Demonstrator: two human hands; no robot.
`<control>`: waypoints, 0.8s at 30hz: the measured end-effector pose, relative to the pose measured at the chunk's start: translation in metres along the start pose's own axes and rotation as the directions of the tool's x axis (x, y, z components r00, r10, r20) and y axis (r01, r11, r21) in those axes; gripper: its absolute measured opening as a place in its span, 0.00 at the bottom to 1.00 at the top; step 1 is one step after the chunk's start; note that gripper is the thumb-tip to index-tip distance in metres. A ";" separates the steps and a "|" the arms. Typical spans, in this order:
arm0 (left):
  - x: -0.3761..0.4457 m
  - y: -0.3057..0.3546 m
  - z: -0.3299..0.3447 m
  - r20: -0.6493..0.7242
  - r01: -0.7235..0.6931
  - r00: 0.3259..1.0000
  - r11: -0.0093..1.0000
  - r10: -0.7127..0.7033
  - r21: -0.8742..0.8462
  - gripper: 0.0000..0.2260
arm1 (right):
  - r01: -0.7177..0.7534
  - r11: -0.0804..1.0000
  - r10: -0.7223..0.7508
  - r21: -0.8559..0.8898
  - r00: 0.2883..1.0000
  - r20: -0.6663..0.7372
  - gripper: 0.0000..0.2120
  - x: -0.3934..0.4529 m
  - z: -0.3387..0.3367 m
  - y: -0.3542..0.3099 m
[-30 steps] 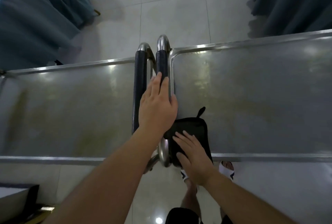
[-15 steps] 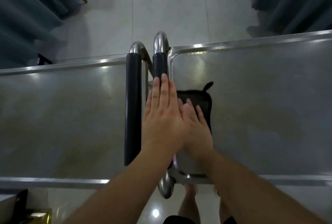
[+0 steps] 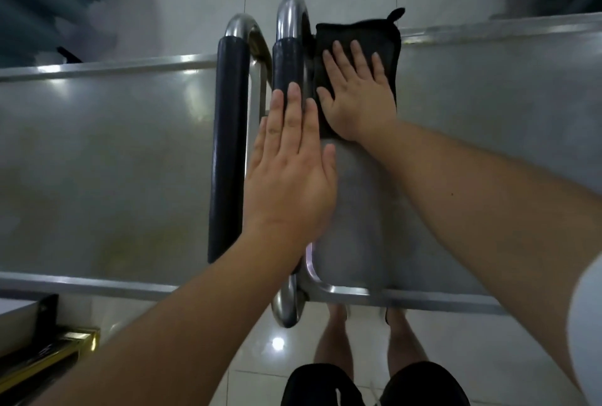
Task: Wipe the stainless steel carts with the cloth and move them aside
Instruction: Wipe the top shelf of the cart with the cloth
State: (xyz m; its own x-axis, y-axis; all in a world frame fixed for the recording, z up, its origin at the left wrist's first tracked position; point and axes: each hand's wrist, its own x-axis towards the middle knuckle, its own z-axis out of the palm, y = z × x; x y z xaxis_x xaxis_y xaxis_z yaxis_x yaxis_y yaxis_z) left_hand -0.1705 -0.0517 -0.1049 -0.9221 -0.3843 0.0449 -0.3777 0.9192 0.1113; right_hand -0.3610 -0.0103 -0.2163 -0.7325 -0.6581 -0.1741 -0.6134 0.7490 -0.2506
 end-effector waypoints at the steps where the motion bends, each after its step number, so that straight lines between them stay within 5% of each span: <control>1: 0.001 0.000 0.001 -0.002 -0.001 1.000 1.000 0.001 0.004 0.29 | -0.016 1.000 0.016 0.007 1.000 -0.005 0.34 -0.013 0.003 -0.002; 15: 0.004 0.005 -0.018 0.116 -0.007 0.993 0.998 -0.001 0.065 0.30 | 0.021 1.000 -0.020 -0.021 0.999 0.051 0.33 -0.312 0.061 0.023; 24: 0.004 0.014 -0.017 0.127 0.062 0.990 0.998 -0.065 0.027 0.33 | -0.027 0.998 0.029 -0.060 0.999 0.028 0.34 -0.274 0.047 0.053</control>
State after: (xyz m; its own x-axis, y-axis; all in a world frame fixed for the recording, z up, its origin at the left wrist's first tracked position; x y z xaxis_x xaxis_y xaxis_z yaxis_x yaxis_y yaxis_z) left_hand -0.1778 -0.0414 -0.0862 -0.8987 -0.4294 -0.0890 -0.4365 0.8954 0.0873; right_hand -0.1786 0.2064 -0.2269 -0.7413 -0.6381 -0.2080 -0.6099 0.7698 -0.1880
